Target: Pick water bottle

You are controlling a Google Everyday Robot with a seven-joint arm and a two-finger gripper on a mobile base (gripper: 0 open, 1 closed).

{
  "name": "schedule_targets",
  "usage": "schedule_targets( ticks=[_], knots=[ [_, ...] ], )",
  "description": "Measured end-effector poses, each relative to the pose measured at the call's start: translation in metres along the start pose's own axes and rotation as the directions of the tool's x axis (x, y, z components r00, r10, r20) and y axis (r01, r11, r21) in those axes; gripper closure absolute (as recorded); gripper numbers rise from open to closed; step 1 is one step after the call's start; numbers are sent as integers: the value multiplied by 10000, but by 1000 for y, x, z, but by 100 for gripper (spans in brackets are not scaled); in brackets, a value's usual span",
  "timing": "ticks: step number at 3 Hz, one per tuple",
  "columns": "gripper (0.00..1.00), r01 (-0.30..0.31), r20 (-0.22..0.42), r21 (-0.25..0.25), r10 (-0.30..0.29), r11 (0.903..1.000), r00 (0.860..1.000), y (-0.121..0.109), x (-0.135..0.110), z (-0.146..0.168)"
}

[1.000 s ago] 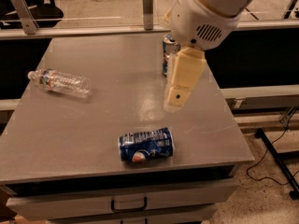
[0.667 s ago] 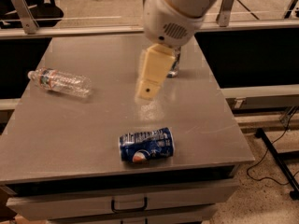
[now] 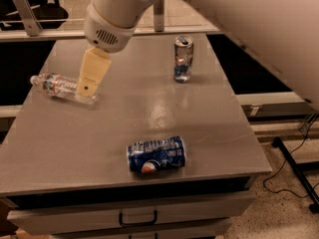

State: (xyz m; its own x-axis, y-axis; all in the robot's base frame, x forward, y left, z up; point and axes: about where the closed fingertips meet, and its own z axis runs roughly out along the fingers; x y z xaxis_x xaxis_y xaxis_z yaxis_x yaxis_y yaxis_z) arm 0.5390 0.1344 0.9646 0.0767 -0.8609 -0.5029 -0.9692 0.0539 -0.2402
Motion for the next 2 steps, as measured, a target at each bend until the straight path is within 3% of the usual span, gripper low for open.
schedule_targets(
  ticks=[1,2],
  knots=[
    [0,-603,122,-243,606,9979,9981,-7,-21,52],
    [0,-1266,193,-345,1273,9914,9917,-10,-24,96]
  ],
)
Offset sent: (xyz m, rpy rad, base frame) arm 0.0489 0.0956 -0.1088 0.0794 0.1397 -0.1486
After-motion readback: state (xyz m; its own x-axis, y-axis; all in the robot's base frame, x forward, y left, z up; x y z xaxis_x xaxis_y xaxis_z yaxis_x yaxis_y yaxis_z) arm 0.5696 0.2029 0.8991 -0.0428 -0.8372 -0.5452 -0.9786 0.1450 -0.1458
